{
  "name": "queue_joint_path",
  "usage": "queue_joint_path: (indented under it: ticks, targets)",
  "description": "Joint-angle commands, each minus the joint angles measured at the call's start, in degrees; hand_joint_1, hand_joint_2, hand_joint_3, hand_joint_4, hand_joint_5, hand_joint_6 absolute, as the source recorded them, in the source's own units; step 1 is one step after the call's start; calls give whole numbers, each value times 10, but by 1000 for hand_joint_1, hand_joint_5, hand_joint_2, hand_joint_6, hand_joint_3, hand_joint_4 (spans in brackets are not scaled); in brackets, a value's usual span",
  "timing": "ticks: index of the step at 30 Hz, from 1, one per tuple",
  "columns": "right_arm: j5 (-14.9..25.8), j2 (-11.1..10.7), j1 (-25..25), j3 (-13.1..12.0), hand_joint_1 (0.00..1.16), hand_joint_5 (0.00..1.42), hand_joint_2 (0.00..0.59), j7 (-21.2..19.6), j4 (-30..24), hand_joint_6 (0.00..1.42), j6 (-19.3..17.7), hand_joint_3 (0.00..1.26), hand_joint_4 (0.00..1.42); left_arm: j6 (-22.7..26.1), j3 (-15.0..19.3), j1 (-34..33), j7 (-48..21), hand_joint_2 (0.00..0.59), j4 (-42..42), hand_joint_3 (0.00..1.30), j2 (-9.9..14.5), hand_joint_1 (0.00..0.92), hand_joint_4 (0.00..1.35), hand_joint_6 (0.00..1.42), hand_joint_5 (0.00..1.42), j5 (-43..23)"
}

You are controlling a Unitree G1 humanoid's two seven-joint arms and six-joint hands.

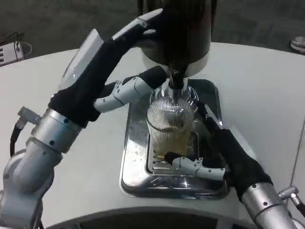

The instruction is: Grasp the cup under the faucet to collect the drink, then remove the cup.

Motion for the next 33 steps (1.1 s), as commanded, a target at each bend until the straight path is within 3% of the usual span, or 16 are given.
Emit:
queue_joint_path:
  ticks: [1,16,33]
  targets:
    - [8,-1,-5,0,796,0,206,-8,7,1,-6,0,0,-6,24,56,37,124,-52,232,-2,35,216,379,324,21]
    - [26,16,-38,5,793,23,207,-34,52,29,-16,0,0,63,92,306,25,111,-165,246,36,32,228,386,338,19]
    - [33,47,-95,17,792,28,207,-62,128,46,-32,0,0,71,102,414,12,110,-161,258,59,43,232,385,338,24]
